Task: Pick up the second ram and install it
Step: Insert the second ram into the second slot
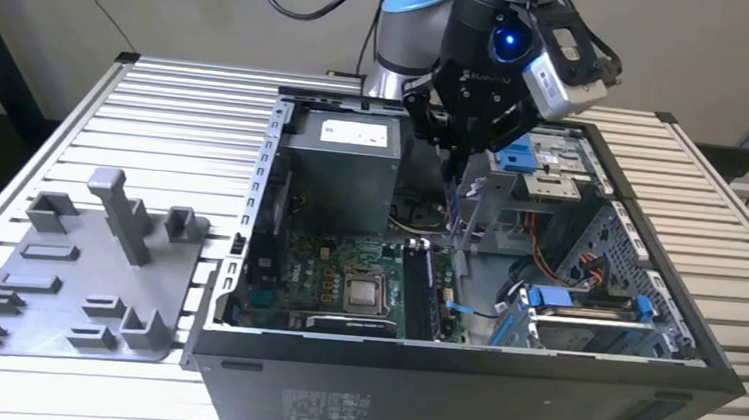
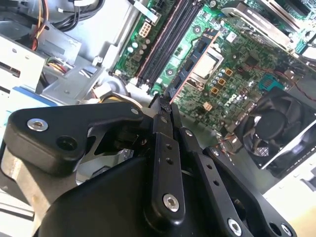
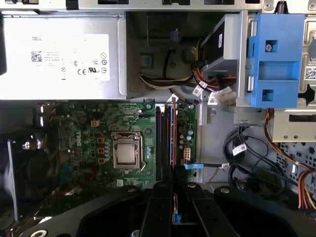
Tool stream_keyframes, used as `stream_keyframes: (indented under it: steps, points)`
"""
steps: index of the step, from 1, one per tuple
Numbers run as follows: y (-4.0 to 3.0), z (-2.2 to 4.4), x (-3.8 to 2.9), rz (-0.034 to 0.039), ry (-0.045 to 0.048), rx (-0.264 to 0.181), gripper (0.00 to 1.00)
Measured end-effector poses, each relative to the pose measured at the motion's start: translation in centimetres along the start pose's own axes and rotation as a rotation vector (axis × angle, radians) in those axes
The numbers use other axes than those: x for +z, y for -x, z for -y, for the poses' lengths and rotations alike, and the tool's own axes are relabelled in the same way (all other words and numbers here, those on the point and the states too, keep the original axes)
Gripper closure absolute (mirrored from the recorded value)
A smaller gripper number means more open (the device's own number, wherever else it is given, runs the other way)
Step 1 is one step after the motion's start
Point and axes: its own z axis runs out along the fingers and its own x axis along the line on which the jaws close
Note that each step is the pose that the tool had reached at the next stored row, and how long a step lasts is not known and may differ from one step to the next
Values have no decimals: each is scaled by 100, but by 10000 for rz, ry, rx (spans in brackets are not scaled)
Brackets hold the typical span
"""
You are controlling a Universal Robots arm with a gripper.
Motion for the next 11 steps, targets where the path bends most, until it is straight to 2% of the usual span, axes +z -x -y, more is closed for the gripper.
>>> stream_keyframes:
  steps: [10, 11]
  points:
    - [3, -2, 178, 2, -44, -1, 86]
    - [4, -3, 192, 5, -69, 0, 86]
